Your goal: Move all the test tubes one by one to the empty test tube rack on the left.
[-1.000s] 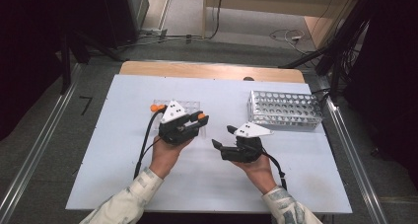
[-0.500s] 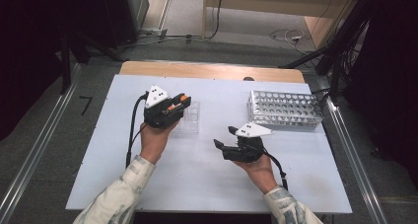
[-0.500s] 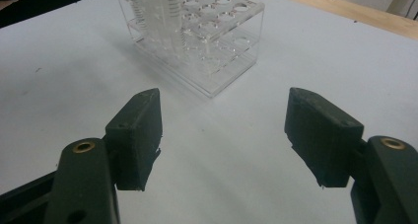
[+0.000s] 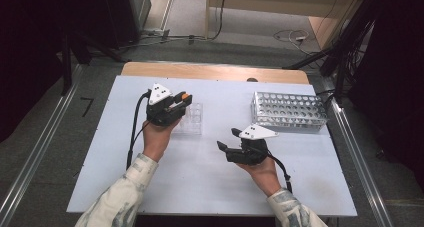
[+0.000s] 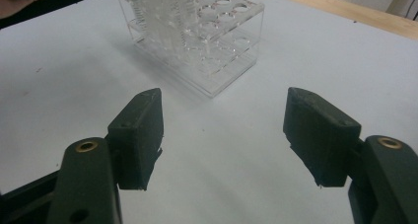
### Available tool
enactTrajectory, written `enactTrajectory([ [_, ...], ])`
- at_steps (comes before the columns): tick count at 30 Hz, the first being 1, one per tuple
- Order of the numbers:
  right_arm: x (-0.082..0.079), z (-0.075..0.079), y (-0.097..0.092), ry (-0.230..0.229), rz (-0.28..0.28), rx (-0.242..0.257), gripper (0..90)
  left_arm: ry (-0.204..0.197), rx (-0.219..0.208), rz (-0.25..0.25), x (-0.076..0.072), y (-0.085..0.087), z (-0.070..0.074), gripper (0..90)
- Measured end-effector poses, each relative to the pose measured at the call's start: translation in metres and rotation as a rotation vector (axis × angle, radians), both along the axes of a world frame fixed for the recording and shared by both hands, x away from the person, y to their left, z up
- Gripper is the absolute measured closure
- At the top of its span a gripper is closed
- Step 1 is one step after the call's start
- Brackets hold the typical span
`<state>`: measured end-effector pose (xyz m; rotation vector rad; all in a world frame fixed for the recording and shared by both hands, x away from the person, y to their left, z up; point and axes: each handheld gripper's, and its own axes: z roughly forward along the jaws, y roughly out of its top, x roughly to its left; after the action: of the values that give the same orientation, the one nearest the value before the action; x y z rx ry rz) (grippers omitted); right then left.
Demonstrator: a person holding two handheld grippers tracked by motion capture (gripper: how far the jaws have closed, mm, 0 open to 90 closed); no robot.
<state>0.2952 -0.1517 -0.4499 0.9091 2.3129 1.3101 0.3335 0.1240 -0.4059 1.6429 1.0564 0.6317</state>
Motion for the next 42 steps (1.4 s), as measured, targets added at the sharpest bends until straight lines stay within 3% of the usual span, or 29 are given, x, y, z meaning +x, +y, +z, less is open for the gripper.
enactTrajectory([
  [7,0.0,0.0,0.0,0.0,0.0,-0.001,30.5,0.03,0.083,0.004,-0.002,-0.008,-0.018,69.9],
  [12,0.0,0.0,0.0,0.001,-0.001,0.0,30.5,0.024,0.092,0.004,-0.004,-0.01,-0.02,68.2],
  [16,0.0,0.0,0.0,0.001,-0.003,0.0,30.5,0.028,0.093,0.007,-0.004,-0.008,-0.019,60.6],
  [29,0.004,0.001,-0.01,0.001,-0.04,0.011,29.0,0.037,0.025,-0.004,-0.021,-0.005,-0.017,40.4],
  [32,0.004,0.002,-0.017,0.001,-0.056,0.013,28.3,0.046,0.015,0.003,-0.028,-0.001,-0.018,33.2],
  [35,0.005,0.002,-0.025,0.001,-0.076,0.017,27.9,0.058,-0.026,0.001,-0.036,0.005,-0.021,30.1],
  [39,0.006,0.002,-0.039,0.005,-0.112,0.031,27.4,0.06,-0.012,0.016,-0.046,0.009,-0.024,24.5],
  [42,0.005,0.003,-0.049,0.005,-0.135,0.04,26.8,0.068,-0.026,0.02,-0.053,0.015,-0.027,23.8],
])
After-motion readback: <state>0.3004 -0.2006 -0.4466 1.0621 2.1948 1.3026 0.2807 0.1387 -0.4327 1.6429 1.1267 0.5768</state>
